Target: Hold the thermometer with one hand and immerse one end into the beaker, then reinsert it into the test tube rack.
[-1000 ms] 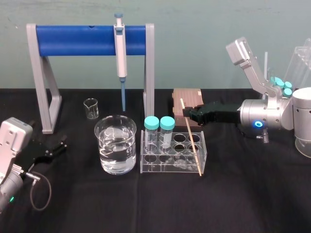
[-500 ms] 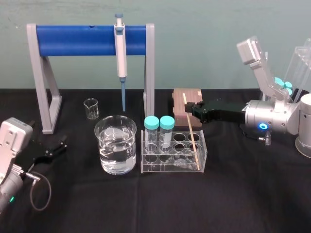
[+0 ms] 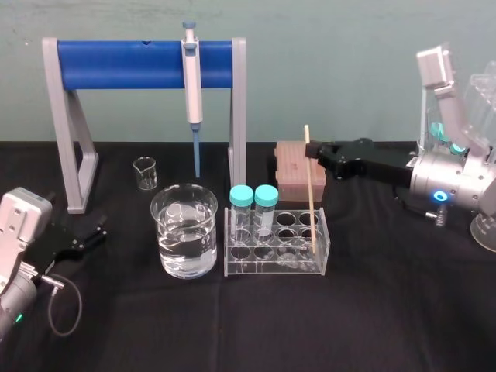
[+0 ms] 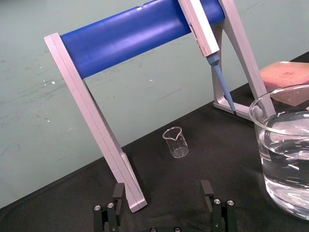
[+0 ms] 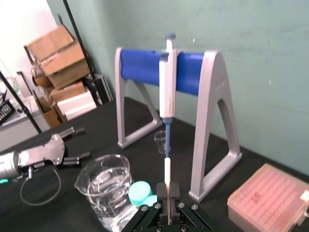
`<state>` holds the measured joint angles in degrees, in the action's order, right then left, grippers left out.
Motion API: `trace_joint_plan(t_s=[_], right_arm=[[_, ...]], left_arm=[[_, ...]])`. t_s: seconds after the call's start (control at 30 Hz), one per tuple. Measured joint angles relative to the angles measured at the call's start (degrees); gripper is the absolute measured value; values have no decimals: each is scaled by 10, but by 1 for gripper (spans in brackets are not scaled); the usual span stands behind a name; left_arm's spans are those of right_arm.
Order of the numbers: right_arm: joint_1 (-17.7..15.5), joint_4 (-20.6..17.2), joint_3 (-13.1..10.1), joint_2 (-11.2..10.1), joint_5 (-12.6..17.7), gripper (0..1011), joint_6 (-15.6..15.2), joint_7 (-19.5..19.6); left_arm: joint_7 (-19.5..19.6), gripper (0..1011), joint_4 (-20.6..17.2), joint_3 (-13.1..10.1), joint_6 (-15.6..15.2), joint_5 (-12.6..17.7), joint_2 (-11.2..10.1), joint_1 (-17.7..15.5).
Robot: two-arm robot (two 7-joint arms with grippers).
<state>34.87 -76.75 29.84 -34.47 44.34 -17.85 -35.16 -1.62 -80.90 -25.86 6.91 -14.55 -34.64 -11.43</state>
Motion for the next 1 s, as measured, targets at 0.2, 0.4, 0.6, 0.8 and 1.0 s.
trace_joint_plan(t_s=[0.2, 0.4, 0.6, 0.8, 1.0], right_arm=[[-17, -28, -18, -14, 6, 38, 45, 3], [-28, -53, -39, -24, 8, 38, 88, 2], [-21, -64, -50, -21, 11, 38, 109, -2], [5, -71, -48, -2, 10, 38, 117, -5], [35, -74, -33, 25, 7, 38, 117, -6]], left_arm=[[0, 1004, 0, 0, 0, 0, 0, 0], [0, 1004, 0, 0, 0, 0, 0, 0], [0, 1004, 0, 0, 0, 0, 0, 0], [0, 1004, 0, 0, 0, 0, 0, 0], [0, 1004, 0, 0, 0, 0, 0, 0]])
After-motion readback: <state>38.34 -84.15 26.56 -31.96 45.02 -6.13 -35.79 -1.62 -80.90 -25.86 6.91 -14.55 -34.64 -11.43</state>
